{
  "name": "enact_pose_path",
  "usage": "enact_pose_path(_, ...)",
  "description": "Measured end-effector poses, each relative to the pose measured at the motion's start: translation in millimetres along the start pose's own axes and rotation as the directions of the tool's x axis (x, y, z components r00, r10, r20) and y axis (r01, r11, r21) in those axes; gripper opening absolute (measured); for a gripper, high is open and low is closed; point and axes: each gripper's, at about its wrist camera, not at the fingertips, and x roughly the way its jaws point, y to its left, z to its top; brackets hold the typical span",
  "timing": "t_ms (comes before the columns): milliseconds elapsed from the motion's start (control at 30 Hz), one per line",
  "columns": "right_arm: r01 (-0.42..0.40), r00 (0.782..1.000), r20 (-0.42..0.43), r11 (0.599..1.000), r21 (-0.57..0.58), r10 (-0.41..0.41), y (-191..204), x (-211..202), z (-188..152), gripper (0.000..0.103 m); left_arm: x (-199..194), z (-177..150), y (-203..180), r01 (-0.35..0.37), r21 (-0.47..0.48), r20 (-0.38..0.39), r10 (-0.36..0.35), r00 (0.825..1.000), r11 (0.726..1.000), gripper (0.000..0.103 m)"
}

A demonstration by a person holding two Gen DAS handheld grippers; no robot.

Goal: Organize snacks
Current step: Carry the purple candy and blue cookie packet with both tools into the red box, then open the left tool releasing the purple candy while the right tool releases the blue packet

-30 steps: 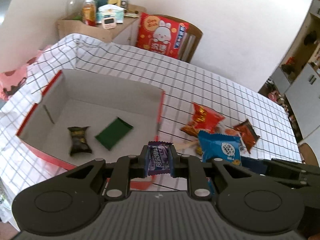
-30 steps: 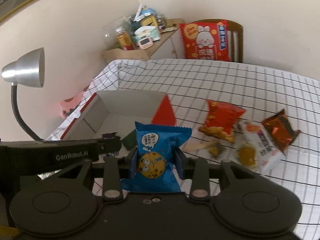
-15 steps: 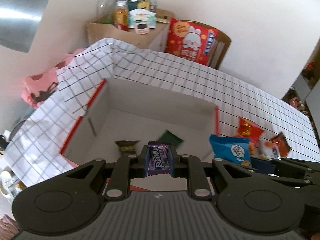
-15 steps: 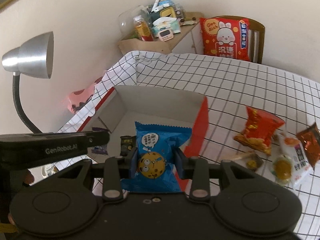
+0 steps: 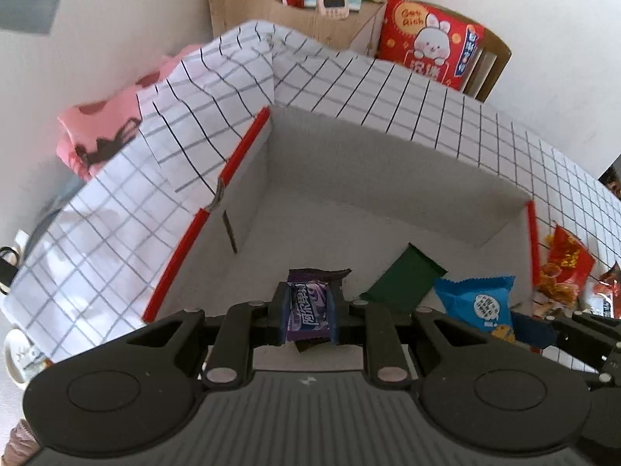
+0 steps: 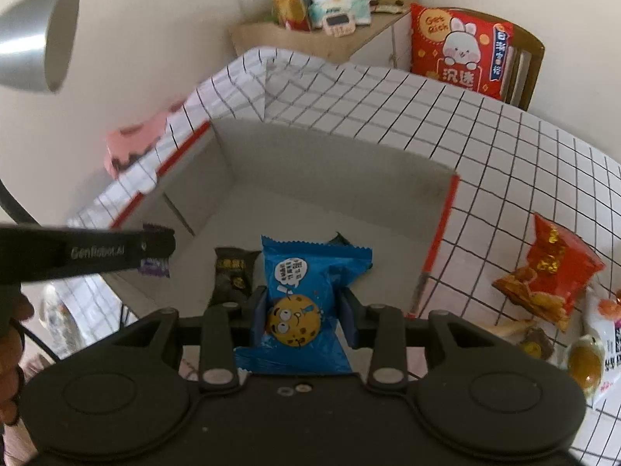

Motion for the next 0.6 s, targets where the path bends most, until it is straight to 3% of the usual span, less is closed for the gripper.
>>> enact_pose_path(600,0.052,0.995,-0.078,0.989,-0.142,-0.064,22.9,57.3,2.7,0.036,60.1,-6.5,-2.6,-0.057,0.041,-0.132,0.062,0.989,0.998,0.019)
